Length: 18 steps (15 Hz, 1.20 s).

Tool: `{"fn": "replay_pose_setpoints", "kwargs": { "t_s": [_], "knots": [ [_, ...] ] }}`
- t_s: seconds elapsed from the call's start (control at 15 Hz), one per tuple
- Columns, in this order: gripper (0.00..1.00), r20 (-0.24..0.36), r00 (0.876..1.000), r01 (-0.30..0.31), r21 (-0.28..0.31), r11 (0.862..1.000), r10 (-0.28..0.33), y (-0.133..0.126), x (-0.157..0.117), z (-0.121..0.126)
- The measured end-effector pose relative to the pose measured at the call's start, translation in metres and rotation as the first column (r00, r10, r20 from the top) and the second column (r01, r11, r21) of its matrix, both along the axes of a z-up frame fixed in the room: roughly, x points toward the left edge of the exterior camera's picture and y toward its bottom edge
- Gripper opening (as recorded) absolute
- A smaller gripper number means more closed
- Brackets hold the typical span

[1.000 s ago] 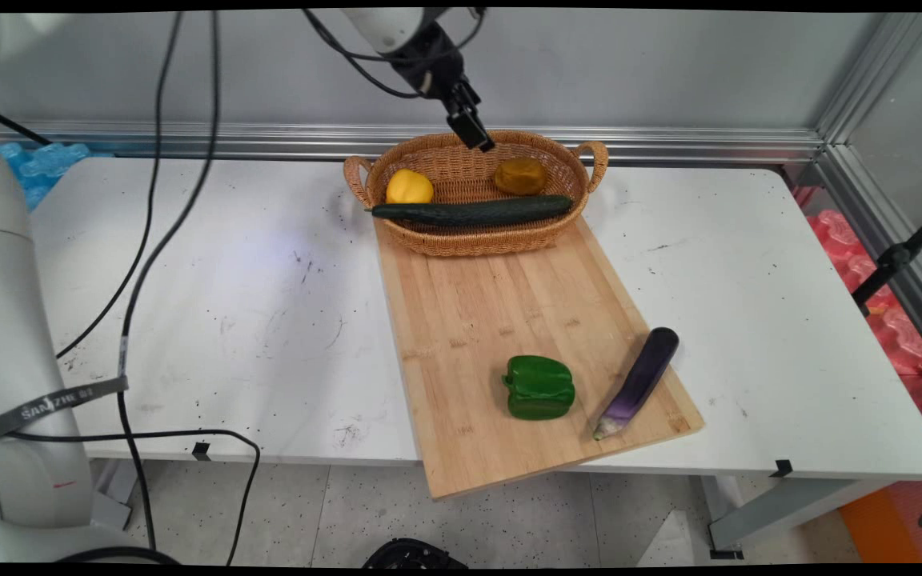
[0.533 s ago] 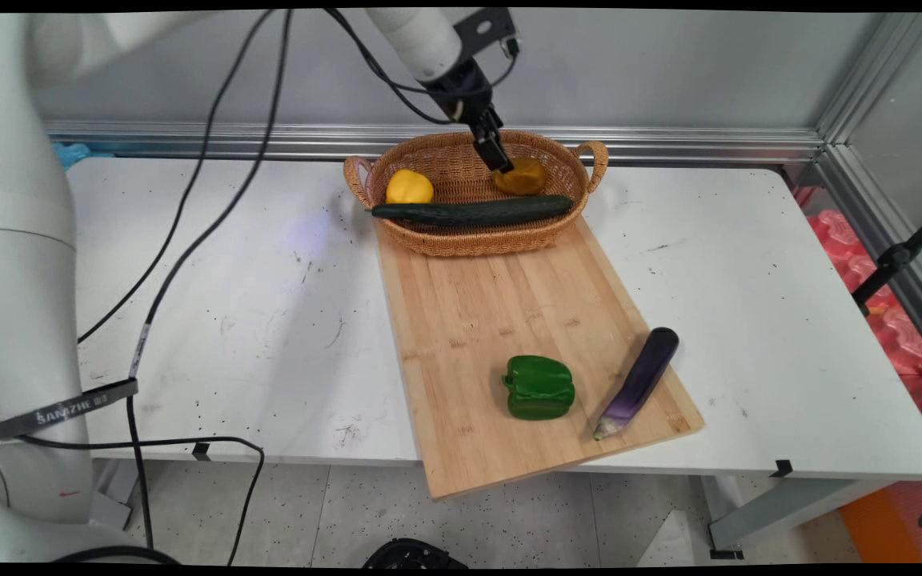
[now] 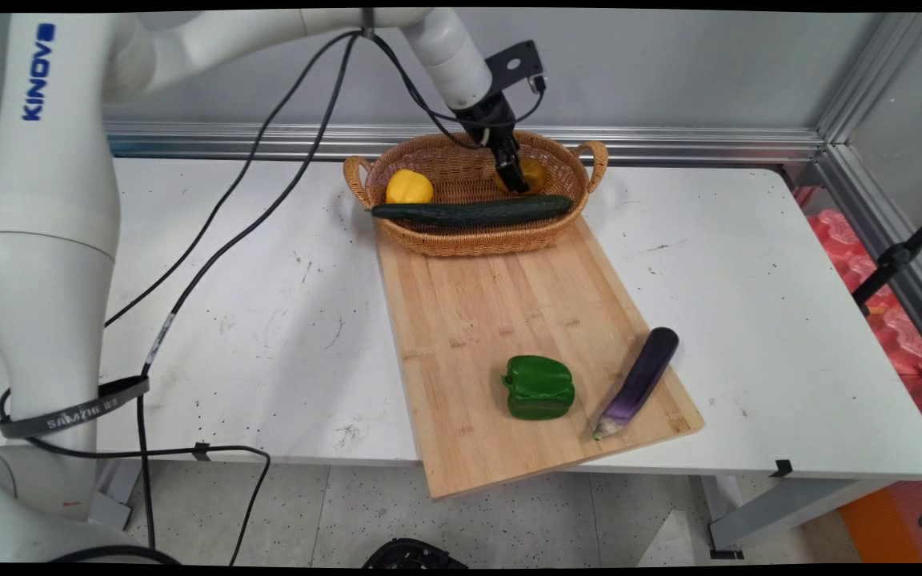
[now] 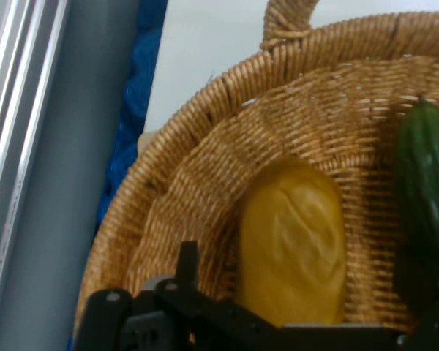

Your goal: Pick up the potato from the vegetable basket, then place the picked object on the cutting board

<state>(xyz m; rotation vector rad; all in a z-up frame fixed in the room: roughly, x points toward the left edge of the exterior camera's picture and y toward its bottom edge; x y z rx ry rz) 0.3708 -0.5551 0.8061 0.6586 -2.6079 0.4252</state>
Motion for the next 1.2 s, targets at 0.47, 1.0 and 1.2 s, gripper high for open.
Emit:
{"fn": "replay_pose_setpoints", "kwargs": {
  "t_s": [0.47,1.0,1.2],
  "knots": [
    [0.00,0.021,0.999,0.033,-0.005,0.999,-0.032,-0.012,-0.007,-0.013],
    [0.00,0.015,0.999,0.034,-0.026,0.999,-0.034,0.016,0.008,0.030],
    [0.00,0.004,1.000,0.028,-0.039,0.999,-0.027,0.035,0.015,0.056]
  ]
}}
